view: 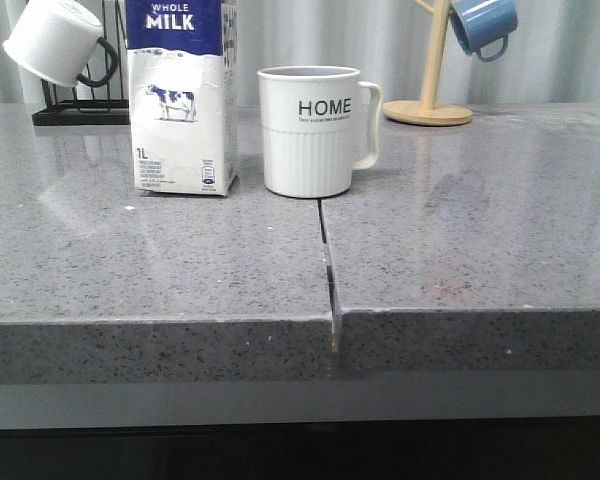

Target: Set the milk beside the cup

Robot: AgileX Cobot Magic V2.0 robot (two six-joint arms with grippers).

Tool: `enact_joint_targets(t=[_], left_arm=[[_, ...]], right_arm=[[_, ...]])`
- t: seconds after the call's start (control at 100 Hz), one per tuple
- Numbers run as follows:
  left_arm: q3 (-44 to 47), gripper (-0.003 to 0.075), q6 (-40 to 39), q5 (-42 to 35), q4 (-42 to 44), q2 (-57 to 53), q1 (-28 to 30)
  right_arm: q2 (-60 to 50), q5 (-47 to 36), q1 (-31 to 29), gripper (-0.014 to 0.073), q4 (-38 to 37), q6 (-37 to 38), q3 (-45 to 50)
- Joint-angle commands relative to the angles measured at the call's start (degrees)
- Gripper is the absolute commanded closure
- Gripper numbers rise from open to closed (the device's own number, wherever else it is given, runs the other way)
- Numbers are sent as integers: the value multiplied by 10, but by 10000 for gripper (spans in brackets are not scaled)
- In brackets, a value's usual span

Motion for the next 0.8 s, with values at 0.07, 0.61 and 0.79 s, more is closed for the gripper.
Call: enact_joint_targets(t=[0.07,0.61,0.79], left_arm=[[24,741,-5,-50,-3,-19,1],[24,741,-5,-50,-3,-19,1],[24,741,-5,-50,-3,-19,1]], right_arm=[[-51,-50,-49,664,-9,-3,26],[-144,-18,-57,664,-13,-3,72],[-144,-18,-57,664,-13,-3,72]])
